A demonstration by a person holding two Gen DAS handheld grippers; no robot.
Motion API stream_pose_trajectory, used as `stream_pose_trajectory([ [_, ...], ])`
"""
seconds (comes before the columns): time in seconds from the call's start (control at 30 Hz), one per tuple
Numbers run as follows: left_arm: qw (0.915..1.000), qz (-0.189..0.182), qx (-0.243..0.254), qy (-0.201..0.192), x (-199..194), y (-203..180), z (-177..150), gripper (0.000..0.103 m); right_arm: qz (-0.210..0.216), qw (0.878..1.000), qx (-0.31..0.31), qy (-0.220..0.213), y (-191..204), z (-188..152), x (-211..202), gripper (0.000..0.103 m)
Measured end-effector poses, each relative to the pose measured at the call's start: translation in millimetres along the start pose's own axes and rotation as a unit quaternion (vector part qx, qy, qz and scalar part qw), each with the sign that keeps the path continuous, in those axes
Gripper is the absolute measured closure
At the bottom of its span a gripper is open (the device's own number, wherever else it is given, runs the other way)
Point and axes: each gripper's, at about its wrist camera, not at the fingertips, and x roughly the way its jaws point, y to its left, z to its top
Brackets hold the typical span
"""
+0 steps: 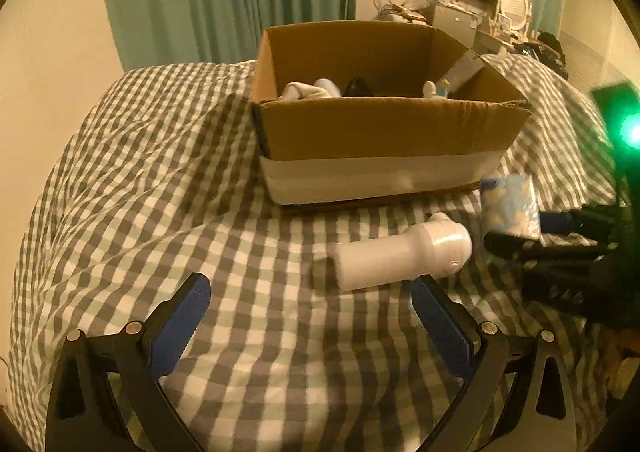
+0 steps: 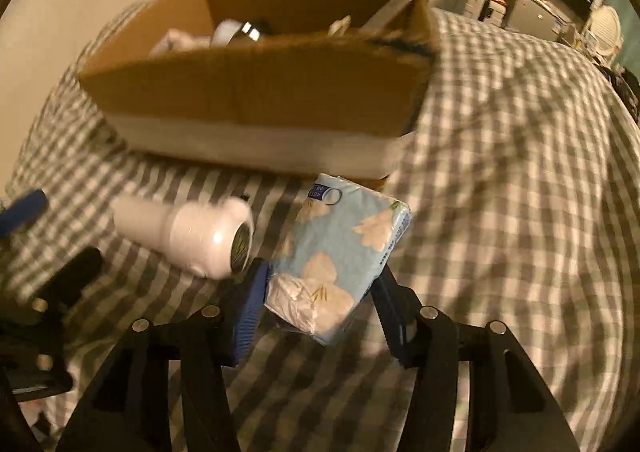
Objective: Organize objects
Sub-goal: 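Grasp the blue tissue pack with the right tool while the left tool grasps the white bottle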
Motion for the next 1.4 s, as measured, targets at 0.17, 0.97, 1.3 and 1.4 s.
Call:
stream_pose_trajectory([
  [0.17,0.9992,-0.017,0.034,-0.011,13.6,-15.3,13.9,0.0,0.0,1.0,0.01,-0.028,-17.4,2.8,-21.7,0.051],
  [0.97,0.9828,-0.075,0.155,0.066,76.5,-65.1,15.4,0.008,0.013,0.999,0.046,0.012,-14.0,5.7,7.5,0.051],
  [1.3,0.9846,-0.105,0.13,0.05,39.0,-56.4,9.1,0.075,0.024,0.999,0.04,0.006,-4.4,-0.7,7.1,0.051],
  [1.4,0.9854,-0.11,0.115,0.06,39.2,-48.8,9.7,0.08,0.024,0.999,0.035,0.005,0.8,-1.0,6.6,0.051],
])
